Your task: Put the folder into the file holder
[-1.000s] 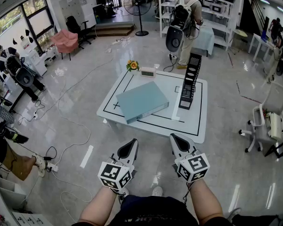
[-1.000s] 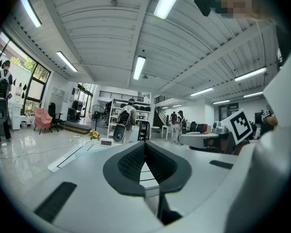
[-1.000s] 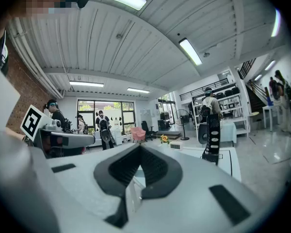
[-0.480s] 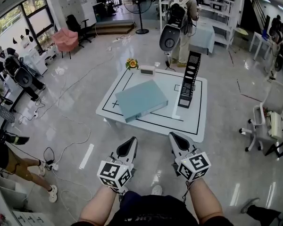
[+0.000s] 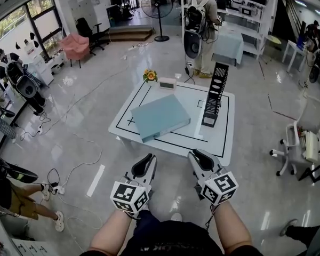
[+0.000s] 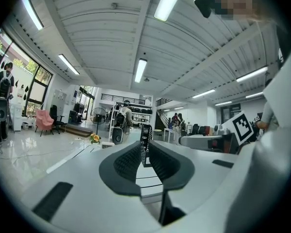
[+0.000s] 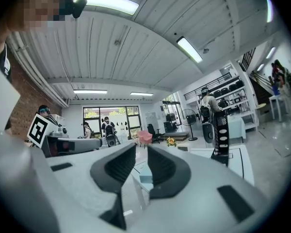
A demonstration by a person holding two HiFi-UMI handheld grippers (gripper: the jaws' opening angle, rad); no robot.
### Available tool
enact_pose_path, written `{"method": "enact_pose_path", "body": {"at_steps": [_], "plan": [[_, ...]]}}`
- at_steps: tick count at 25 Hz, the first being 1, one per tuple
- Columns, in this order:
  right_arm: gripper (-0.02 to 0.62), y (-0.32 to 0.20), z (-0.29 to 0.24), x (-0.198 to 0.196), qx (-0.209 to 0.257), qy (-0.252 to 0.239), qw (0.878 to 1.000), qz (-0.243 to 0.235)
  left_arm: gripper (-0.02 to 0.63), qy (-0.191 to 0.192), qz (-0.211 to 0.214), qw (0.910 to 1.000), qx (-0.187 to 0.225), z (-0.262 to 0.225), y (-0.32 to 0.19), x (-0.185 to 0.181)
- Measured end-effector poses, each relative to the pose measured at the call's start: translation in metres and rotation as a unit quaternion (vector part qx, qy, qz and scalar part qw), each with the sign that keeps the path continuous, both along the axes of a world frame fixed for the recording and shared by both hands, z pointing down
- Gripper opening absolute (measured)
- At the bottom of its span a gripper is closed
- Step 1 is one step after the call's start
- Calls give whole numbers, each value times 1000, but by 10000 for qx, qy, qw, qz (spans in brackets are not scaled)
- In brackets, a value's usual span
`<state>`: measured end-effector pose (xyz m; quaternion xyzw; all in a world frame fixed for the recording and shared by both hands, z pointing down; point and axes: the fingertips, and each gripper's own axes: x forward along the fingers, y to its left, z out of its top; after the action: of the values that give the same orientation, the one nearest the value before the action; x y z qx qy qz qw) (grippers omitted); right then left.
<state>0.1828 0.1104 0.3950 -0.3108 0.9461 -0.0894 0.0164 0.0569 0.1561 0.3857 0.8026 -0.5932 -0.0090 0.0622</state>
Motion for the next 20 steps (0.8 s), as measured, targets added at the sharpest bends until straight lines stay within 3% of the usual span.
{"method": "enact_pose_path", "body": {"at_steps": [3,4,6,7,12,20], "plan": [[160,-6,-1,-9,-66,-79,9999,-52,93,-5,98,10000,16,0,-7,-4],[207,-10,-1,-13,-146,-175,9997,-72,136,-24,157,9999,17,1,-10,-5],[272,-18,1,-20,-345,-360,9987,-79,324,-125,249,9996,17,5,-18,-9],[281,-23,2,-23,-417,-405,9983,-54,352,-189,276,9994,17,7,-23,-11],[287,-54,11,-40,-571,-348,9975,211,365,-167,517,9985,-23,18,-53,-33],[287,-118,22,-93,-795,-174,9939,739,365,-13,959,9952,-178,26,-126,-97]]}}
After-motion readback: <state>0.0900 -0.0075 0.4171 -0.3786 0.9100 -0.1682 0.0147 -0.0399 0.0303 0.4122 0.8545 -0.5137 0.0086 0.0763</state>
